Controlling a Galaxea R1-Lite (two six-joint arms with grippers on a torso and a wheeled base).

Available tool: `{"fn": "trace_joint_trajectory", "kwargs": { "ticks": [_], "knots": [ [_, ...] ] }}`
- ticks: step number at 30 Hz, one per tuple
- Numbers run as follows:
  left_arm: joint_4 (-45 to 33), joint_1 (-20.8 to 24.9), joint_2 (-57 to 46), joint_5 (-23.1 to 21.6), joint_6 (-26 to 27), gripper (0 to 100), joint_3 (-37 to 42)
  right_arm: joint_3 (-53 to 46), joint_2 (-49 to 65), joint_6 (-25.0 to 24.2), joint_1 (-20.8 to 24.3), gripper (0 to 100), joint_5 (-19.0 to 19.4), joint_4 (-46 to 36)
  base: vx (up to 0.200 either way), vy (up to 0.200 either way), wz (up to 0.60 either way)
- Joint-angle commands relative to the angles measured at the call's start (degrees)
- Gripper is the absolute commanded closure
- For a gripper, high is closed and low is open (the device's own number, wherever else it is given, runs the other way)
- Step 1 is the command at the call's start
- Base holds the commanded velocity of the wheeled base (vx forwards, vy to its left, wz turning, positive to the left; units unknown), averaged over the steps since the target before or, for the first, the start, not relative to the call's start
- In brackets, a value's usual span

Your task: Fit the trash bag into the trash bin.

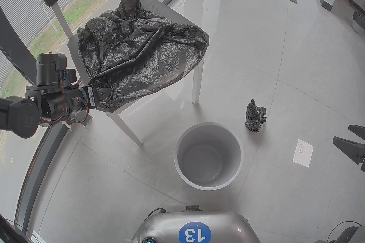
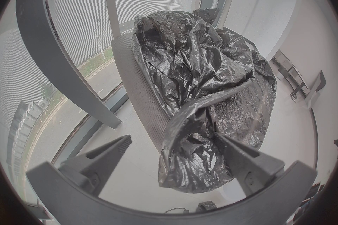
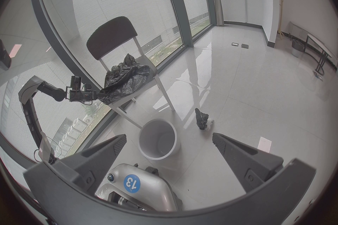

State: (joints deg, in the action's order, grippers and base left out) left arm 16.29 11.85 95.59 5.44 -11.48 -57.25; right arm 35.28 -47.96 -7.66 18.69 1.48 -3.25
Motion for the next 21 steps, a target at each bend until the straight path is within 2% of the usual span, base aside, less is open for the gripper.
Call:
{"fn": "trace_joint_trajectory", "kwargs": {
  "ticks": [1,14,21],
  "knots": [
    [0.0,0.0,0.5,-0.1,0.0,100,0.0,0.2,0.0,0.0,0.0,0,0.0,0.0,0.000,0.000,0.00],
    [0.0,0.2,0.7,0.2,0.2,100,-1.1,2.9,-5.0,-0.3,-1.4,0,0.2,0.6,0.000,0.000,0.00],
    [0.0,0.6,0.7,0.2,0.3,100,-1.6,11.0,-13.9,0.7,-7.8,0,9.4,1.1,0.000,0.000,0.00]
  ]
}}
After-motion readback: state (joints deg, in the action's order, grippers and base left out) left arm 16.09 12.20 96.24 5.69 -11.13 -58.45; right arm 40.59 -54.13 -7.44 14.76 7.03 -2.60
